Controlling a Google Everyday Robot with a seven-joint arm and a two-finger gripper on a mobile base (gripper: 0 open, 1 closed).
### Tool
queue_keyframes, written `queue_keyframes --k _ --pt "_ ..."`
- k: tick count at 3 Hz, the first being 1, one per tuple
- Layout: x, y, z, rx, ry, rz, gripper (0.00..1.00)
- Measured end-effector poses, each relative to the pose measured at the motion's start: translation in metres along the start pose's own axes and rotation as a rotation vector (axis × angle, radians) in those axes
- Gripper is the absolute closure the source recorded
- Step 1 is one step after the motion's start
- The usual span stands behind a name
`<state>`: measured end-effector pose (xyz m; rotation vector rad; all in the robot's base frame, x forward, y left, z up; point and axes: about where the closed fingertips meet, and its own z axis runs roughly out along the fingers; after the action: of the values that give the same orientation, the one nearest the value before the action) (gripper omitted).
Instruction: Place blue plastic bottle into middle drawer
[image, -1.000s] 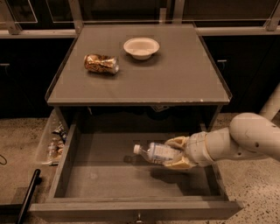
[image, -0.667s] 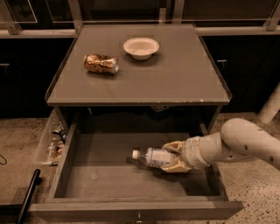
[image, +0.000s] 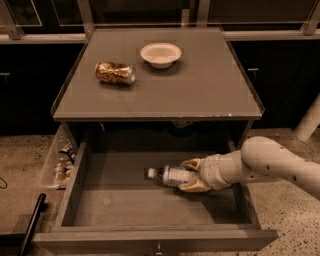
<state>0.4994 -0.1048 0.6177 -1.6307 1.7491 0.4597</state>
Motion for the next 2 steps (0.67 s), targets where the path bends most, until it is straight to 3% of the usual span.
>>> queue_keyframes --k 1,2 --pt "0.0000 -0.0015 0.0012 0.005 0.001 -0.002 0.84" --pt "0.0000 -0.0015 0.0013 0.005 0.001 -0.002 0.61"
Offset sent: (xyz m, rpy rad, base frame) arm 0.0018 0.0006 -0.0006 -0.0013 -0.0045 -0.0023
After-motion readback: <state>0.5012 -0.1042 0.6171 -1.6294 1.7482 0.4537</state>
